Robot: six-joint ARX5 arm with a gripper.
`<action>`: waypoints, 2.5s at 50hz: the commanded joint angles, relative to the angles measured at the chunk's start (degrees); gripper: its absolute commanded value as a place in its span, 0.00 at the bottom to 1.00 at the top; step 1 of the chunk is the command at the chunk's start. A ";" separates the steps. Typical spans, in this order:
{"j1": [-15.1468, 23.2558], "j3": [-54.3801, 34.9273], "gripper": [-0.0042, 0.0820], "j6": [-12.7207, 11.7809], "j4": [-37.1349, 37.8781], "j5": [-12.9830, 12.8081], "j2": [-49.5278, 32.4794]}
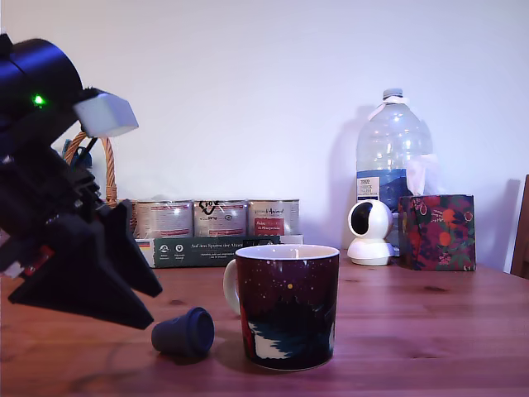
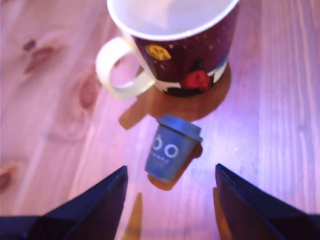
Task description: Pick up the coffee capsules from the table one by one and drop them inside the nearest coffee cup
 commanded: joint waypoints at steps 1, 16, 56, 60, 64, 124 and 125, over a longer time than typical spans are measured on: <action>-0.20 0.83 0.62 0.46 0.57 0.66 1.20; -0.20 1.81 0.58 0.46 2.14 1.60 4.98; -2.45 5.18 0.58 0.39 4.26 2.54 13.16; -2.56 5.18 0.56 0.39 4.24 2.73 13.16; -2.67 5.18 0.56 0.37 4.17 2.73 13.16; -3.04 5.18 0.27 -4.26 -7.06 2.69 1.75; -3.08 5.18 0.27 -4.37 -7.50 2.69 1.01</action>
